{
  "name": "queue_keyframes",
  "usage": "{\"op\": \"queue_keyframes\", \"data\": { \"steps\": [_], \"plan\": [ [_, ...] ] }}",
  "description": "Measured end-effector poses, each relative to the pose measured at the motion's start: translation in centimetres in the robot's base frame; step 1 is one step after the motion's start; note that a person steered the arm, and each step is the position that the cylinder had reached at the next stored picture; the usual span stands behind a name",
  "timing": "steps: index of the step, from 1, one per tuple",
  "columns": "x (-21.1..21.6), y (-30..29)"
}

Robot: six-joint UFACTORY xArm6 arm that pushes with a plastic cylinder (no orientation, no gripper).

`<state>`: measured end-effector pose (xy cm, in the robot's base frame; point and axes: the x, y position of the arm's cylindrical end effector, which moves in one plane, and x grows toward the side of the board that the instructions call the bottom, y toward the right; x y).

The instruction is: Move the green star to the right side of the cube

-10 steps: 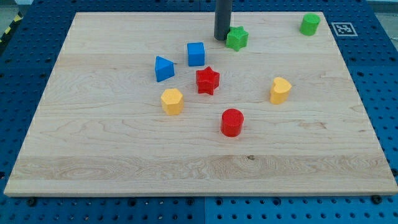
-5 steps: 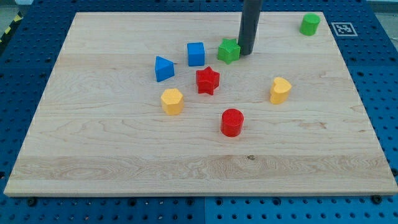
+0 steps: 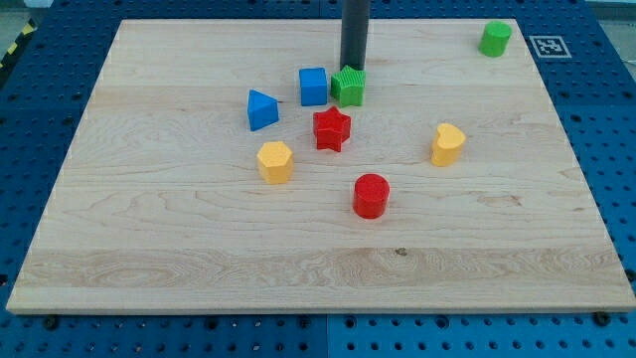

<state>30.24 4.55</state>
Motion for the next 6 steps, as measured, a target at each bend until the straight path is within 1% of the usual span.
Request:
{"op": "queue_keyframes", "data": {
  "steps": [1,3,5,6],
  "plan": [
    [0.5,-0.6],
    [0.5,-5.0],
    [0.8,-5.1],
    [1.7,-5.0]
  ]
}}
